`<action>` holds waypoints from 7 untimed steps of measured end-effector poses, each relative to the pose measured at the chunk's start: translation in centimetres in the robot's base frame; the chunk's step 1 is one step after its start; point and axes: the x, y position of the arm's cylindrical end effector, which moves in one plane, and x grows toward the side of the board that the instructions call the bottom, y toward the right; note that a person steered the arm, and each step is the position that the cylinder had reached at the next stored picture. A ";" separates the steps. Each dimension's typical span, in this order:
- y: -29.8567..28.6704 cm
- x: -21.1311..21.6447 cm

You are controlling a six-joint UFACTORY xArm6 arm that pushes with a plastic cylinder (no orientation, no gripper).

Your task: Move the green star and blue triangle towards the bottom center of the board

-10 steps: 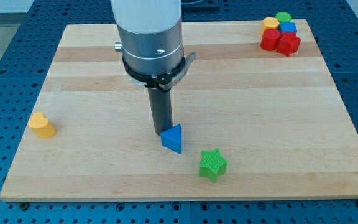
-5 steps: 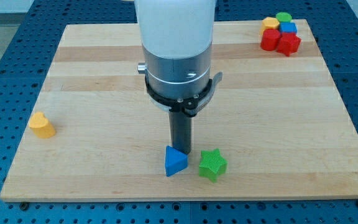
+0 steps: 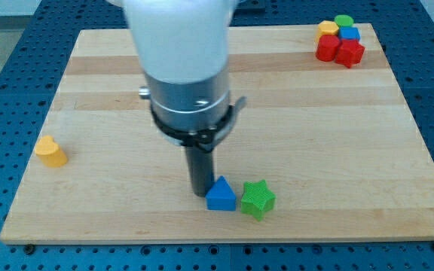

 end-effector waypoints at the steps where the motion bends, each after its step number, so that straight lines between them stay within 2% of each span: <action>1: 0.9 0.0; 2: 1.5 -3.0; 3: 9.3 -4.1; 4: 18.5 -2.9; 5: 19.9 -0.1; 7: 13.3 2.7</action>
